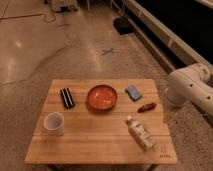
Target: Move the arm in a circular motion
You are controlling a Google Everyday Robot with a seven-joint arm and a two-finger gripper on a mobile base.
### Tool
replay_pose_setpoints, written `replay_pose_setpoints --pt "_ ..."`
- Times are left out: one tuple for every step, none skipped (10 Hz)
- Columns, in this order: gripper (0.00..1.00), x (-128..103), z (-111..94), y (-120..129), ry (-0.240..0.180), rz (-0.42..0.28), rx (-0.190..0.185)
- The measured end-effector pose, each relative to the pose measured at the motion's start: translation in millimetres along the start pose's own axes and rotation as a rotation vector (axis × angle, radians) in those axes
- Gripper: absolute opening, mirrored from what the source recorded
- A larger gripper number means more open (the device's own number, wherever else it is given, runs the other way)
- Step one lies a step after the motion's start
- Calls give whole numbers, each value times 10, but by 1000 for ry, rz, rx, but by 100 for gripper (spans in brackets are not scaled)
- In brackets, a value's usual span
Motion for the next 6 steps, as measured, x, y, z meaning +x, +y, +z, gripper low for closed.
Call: replay_pose_setpoints --pt "65 3 0 1 0 0 0" --pt "65 4 0 2 0 1 0" --pt "65 5 0 2 0 1 0" --pt "65 5 0 2 0 1 0" --pt "65 7 -1 0 1 1 1" --pt "65 5 -8 -22 2 2 2"
